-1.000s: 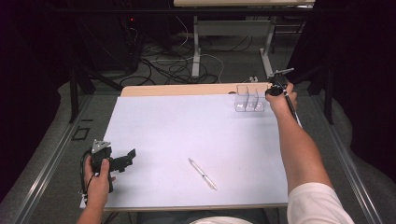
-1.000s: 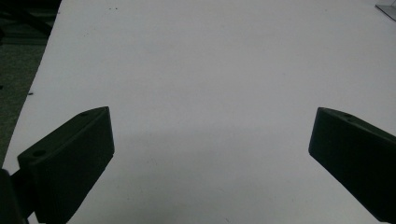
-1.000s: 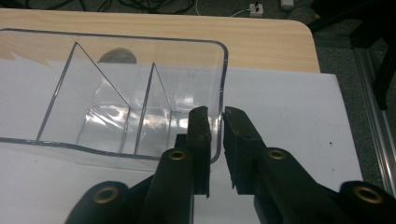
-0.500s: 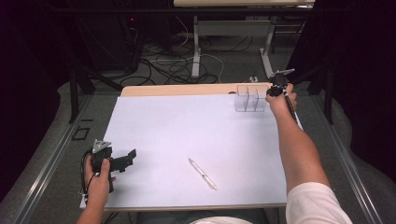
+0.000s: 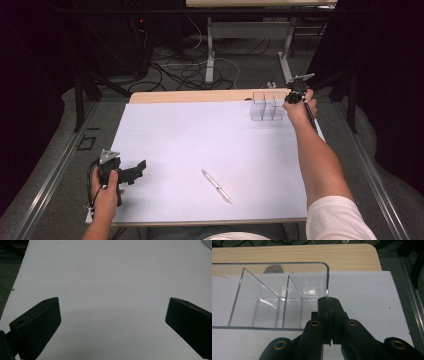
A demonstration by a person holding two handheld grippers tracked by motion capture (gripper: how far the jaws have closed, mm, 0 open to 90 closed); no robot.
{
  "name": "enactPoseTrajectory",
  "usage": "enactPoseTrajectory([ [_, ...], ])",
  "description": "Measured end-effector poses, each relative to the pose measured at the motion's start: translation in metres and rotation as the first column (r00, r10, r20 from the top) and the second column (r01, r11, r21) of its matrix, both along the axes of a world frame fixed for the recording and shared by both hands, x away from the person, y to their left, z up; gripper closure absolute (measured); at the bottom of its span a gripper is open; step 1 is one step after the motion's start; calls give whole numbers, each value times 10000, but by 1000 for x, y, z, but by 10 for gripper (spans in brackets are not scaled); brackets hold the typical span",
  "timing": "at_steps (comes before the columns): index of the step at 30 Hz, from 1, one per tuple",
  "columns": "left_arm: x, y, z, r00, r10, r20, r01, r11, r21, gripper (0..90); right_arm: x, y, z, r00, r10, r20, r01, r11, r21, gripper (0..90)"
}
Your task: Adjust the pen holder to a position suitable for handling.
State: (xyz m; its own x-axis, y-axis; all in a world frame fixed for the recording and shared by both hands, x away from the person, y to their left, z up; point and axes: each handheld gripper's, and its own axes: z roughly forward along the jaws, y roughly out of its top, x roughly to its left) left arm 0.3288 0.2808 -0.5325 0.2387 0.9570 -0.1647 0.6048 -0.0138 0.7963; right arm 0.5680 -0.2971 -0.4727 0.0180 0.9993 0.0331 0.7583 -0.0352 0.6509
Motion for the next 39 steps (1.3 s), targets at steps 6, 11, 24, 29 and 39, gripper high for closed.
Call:
enactPoseTrajectory([
  [6,1,-1,0,9999,-108,-80,108,9999,39,3,-5,7,2,9994,199,-282,-192,9995,268,895],
  [11,2,-3,0,9999,-164,51,164,9999,32,3,-13,15,2,9986,264,-451,-247,9990,377,895],
  [24,11,-13,2,9962,-863,81,862,9962,108,2,-51,57,5,9930,761,-903,-717,9961,510,894],
  [29,14,-15,2,9954,-952,99,951,9955,55,3,-65,76,5,9895,984,-1061,-924,9939,604,894],
  [39,17,-21,3,9938,-1103,99,1103,9939,52,2,-90,109,6,9720,1920,-1357,-1826,9800,787,889],
])
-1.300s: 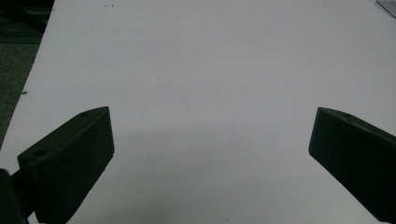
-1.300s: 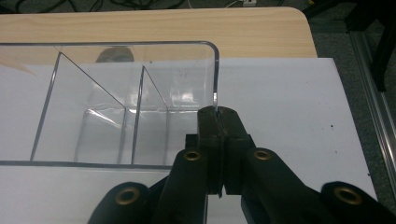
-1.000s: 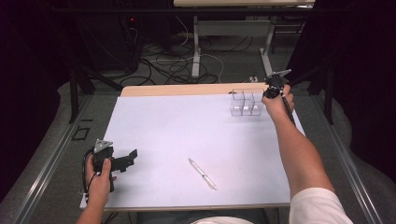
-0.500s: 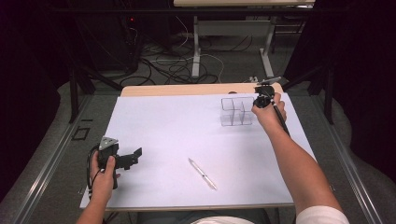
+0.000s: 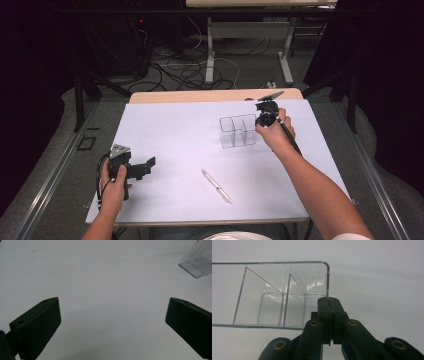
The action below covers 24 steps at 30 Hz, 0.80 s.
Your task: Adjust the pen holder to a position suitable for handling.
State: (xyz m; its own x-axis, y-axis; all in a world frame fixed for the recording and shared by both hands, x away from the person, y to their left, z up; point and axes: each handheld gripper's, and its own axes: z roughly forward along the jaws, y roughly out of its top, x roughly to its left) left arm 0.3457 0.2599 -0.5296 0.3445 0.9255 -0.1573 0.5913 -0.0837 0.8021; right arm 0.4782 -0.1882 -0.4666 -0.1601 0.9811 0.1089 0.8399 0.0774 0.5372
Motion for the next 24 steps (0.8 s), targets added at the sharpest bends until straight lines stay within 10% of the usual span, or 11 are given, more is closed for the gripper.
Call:
enactPoseTrajectory([
  [24,2,-3,-1,10000,-47,-67,47,10000,81,2,-23,23,-8,9956,902,252,-931,9823,1626,796],
])
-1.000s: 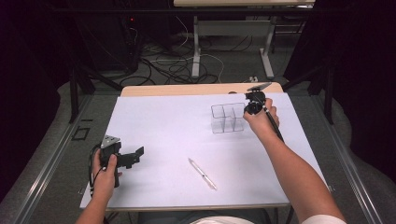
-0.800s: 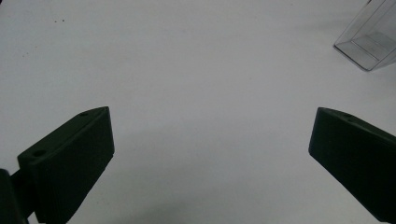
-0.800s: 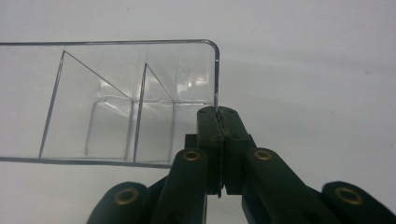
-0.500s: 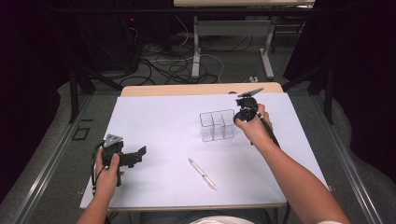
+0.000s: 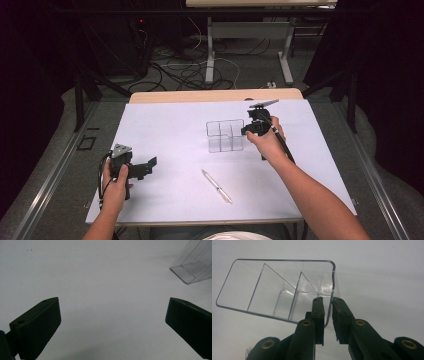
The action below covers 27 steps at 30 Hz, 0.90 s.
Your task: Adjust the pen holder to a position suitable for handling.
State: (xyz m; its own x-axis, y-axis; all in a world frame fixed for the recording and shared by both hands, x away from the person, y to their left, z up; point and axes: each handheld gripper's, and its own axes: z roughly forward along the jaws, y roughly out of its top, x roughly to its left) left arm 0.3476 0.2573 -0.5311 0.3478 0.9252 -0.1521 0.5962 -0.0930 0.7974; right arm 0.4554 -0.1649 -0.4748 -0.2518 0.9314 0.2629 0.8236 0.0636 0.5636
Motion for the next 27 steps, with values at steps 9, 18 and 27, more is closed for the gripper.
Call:
enactPoseTrajectory([
  [9,0,-2,-1,10000,25,-13,-25,10000,21,2,-4,12,-3,9990,441,115,-446,9979,464,765],
  [18,0,-1,0,10000,22,11,-22,10000,28,2,-6,2,-2,9967,771,265,-800,9882,1306,672],
  [27,-1,-2,-1,10000,32,-8,-32,10000,67,2,-20,-12,-6,9785,1217,1665,-1482,9764,1571,551],
])
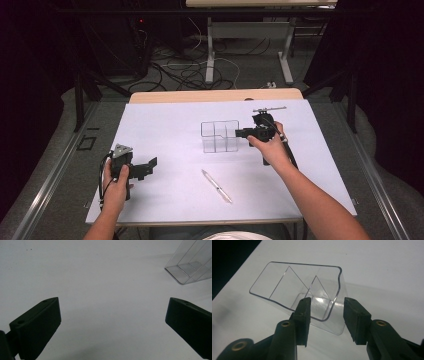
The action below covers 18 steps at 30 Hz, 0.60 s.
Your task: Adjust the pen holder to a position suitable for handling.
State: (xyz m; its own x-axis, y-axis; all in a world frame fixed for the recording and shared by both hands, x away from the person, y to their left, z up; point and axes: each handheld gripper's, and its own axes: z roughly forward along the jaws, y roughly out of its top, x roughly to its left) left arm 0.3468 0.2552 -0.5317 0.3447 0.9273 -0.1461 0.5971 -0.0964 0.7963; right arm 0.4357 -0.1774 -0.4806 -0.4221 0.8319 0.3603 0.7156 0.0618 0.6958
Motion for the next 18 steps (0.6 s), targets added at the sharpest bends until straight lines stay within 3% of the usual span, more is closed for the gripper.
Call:
enactPoseTrajectory([
  [2,0,0,0,10000,-1,-11,1,10000,-3,3,-7,-4,-1,9983,221,533,-222,9998,5,500],
  [6,0,-1,0,10000,-10,-42,10,10000,24,2,-18,-11,-3,9939,406,1030,-400,9992,-74,451],
  [11,0,-1,0,10000,-38,-49,39,10000,61,3,-27,-18,-1,9904,586,1253,-591,9983,5,431],
  [18,0,-1,0,10000,-15,-63,16,10000,39,2,-37,-20,4,9808,852,1757,-816,9963,-277,390],
])
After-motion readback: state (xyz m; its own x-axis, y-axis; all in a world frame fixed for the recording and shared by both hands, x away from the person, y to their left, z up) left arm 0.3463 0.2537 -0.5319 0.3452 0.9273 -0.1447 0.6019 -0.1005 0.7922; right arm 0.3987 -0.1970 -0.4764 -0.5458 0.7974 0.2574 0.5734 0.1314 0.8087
